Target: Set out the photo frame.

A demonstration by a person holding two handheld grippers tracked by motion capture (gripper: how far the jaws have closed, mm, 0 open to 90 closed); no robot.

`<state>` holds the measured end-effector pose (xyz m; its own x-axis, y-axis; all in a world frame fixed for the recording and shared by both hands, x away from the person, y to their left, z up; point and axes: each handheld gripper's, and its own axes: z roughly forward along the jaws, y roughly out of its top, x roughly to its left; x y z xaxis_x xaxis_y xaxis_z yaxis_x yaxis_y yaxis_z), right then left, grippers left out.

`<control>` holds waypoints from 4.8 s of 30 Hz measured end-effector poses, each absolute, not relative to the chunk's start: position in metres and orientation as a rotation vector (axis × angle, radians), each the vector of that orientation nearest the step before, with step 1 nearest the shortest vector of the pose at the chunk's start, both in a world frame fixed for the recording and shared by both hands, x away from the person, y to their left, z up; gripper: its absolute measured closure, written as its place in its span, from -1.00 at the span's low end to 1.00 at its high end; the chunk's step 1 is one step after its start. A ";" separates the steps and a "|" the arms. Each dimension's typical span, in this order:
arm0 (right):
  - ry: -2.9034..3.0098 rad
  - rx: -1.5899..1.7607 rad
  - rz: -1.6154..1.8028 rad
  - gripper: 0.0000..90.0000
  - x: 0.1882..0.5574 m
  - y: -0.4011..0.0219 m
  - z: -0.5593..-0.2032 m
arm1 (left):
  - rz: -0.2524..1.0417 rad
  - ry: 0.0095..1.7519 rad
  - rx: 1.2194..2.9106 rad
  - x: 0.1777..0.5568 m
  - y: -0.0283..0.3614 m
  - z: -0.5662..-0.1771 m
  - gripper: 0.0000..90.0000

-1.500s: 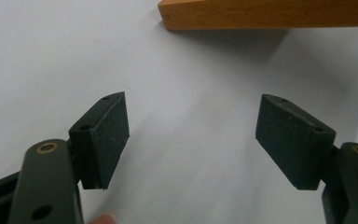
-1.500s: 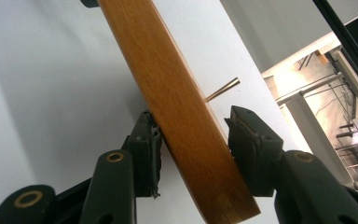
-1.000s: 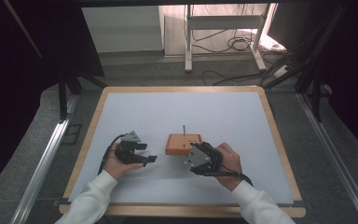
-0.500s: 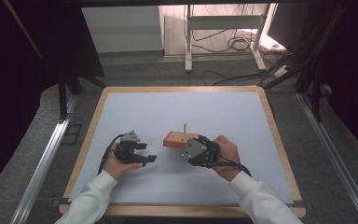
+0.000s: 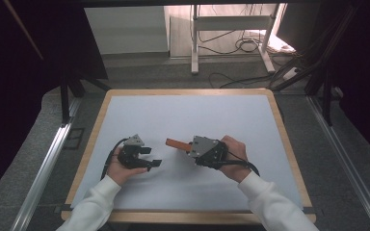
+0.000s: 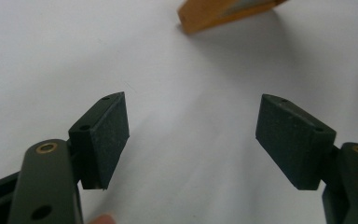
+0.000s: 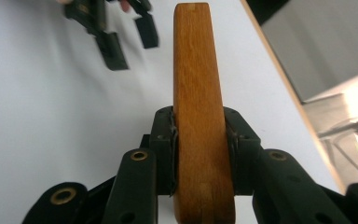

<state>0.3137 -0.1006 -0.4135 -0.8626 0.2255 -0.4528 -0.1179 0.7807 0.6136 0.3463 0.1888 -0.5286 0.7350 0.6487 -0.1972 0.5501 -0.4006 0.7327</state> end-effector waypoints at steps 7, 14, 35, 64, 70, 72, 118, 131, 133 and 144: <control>2.471 0.108 0.898 0.46 0.320 -0.105 -0.409 | 0.153 0.901 2.103 0.346 0.188 -0.528 -0.44; 2.454 0.157 0.871 0.16 0.325 -0.103 -0.405 | 0.150 0.902 2.101 0.346 0.187 -0.529 -0.44; 2.390 0.272 0.857 -0.17 0.341 -0.100 -0.404 | 0.154 0.896 2.108 0.346 0.187 -0.529 -0.45; 2.432 0.467 0.794 -0.06 0.402 -0.109 -0.416 | 0.147 0.891 2.113 0.347 0.186 -0.530 -0.45; 2.478 0.527 0.860 -0.04 0.419 -0.115 -0.416 | 0.144 0.889 2.117 0.347 0.186 -0.531 -0.45; 2.490 0.547 0.886 -0.02 0.423 -0.118 -0.415 | 0.144 0.885 2.120 0.346 0.186 -0.530 -0.45; 2.353 0.817 1.047 -0.57 0.413 -0.162 -0.418 | 0.153 0.883 2.122 0.346 0.184 -0.531 -0.45; 2.349 0.882 1.136 -0.50 0.373 -0.192 -0.447 | 0.153 0.880 2.125 0.344 0.181 -0.531 -0.45; 2.350 0.884 1.142 -0.47 0.368 -0.194 -0.452 | 0.160 0.877 2.128 0.343 0.181 -0.531 -0.45; 2.392 0.842 1.157 -0.02 0.354 -0.194 -0.473 | 0.164 0.870 2.139 0.342 0.179 -0.531 -0.45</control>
